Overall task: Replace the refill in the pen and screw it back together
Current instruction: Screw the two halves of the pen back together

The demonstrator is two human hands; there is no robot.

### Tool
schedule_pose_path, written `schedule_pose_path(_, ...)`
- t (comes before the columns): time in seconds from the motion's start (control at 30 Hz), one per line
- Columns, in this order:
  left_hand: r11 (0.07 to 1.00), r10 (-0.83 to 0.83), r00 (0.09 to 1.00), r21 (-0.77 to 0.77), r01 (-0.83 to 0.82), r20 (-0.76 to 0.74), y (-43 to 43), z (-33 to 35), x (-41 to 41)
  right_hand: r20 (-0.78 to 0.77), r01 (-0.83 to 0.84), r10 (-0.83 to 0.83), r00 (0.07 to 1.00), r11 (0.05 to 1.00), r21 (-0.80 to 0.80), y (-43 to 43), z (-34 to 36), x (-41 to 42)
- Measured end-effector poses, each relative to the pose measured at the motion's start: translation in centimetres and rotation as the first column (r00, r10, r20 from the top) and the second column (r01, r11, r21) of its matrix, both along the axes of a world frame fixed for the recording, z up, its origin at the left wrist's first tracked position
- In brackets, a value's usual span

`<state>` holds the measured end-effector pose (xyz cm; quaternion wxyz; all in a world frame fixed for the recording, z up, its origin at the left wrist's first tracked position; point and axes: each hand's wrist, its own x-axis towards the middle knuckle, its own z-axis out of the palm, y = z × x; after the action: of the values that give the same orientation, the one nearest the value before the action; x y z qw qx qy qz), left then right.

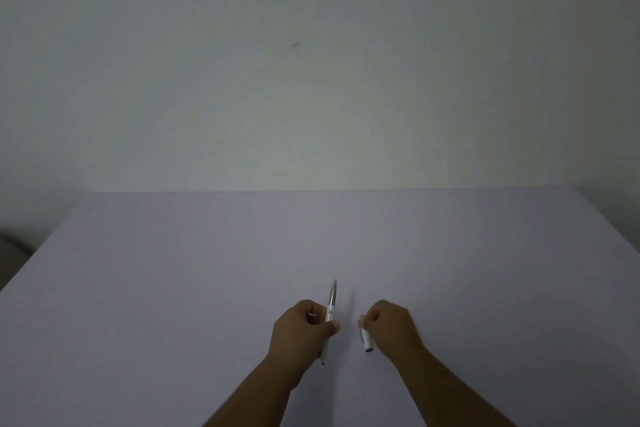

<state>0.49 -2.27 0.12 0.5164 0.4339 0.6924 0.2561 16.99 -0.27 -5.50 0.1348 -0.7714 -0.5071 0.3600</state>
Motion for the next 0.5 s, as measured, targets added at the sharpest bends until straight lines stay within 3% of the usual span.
schedule_pose_path(0.3, 0.999, 0.022, 0.998, -0.038, -0.020, 0.055, -0.2, -0.3, -0.5, 0.088, -0.043, 0.037, 0.995, 0.996, 0.072, -0.8, -2.2, -1.7)
schedule_pose_path(0.4, 0.999, 0.010, 0.999, -0.036, -0.009, 0.042, -0.2, -0.2, -0.5, -0.075, 0.150, -0.145, 0.987, 0.987, 0.061, -0.1, -1.0, -1.9)
schedule_pose_path(0.5, 0.999, -0.006, 1.000, -0.032, 0.007, 0.030, -0.3, 0.2, -0.4, -0.272, 0.237, -0.226, 0.935, 0.972, 0.006, 0.9, 0.6, -1.2)
